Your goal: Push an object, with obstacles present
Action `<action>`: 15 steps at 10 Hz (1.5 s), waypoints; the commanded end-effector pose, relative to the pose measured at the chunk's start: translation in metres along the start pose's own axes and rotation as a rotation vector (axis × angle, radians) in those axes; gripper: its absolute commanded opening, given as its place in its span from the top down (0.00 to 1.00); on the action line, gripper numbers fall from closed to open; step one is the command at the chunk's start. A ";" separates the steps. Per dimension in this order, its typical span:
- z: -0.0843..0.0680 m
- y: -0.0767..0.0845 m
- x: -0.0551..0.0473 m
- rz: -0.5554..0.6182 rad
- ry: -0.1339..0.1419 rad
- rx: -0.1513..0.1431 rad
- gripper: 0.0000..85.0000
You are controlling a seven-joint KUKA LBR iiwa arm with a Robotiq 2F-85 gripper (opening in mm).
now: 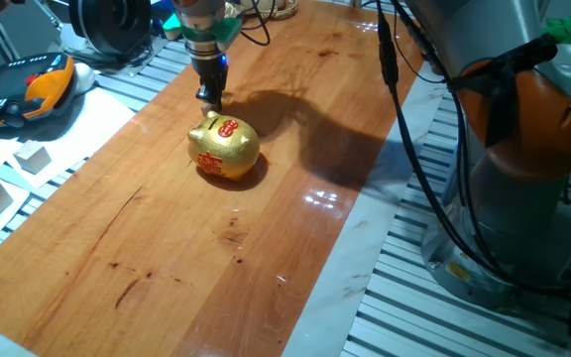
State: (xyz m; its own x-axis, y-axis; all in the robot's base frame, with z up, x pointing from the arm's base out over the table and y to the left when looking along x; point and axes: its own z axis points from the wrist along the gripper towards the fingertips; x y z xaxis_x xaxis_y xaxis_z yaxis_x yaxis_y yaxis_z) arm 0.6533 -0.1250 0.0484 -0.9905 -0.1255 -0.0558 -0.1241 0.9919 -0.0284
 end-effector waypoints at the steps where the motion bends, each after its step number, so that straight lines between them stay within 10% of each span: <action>1: 0.000 0.000 0.000 -0.003 0.003 -0.003 1.00; 6: 0.000 0.000 0.000 0.012 -0.044 0.007 1.00; 15: 0.000 0.000 0.000 0.026 -0.037 0.039 1.00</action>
State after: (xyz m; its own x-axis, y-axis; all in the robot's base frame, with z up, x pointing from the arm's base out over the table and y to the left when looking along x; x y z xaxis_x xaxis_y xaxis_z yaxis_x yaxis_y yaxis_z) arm 0.6529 -0.1255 0.0486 -0.9907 -0.1006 -0.0921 -0.0947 0.9933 -0.0664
